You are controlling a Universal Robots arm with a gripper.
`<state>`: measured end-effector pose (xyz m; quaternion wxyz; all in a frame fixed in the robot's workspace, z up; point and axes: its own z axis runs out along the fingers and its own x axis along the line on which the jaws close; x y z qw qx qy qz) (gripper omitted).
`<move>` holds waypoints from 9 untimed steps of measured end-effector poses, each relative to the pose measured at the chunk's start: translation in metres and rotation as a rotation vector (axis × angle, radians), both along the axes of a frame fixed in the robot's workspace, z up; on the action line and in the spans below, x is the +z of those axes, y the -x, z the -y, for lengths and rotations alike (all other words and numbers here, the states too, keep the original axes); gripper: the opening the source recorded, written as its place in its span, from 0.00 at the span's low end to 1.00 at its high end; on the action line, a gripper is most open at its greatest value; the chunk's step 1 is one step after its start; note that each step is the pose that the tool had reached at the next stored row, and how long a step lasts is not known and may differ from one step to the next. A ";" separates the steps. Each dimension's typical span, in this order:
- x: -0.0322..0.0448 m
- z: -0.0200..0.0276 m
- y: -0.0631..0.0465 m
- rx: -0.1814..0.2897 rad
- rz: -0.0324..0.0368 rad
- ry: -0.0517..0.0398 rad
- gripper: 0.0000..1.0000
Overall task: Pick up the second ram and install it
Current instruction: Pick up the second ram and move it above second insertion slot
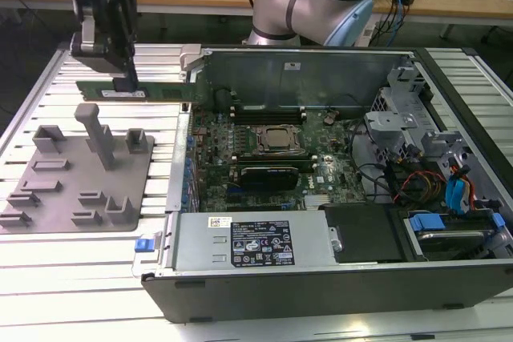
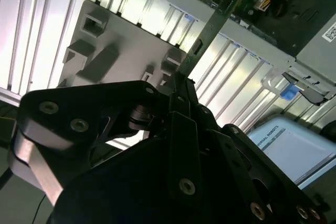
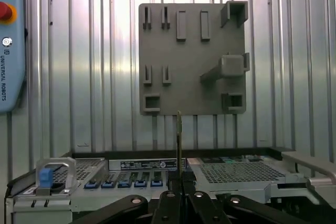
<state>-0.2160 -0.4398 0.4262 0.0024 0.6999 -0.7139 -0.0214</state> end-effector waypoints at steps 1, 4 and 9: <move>-0.0001 0.0000 -0.006 0.000 0.0000 0.0000 0.09; -0.0005 0.0000 -0.023 0.000 -0.0004 -0.0001 0.09; -0.0016 0.0000 -0.041 0.000 -0.0027 0.0000 0.09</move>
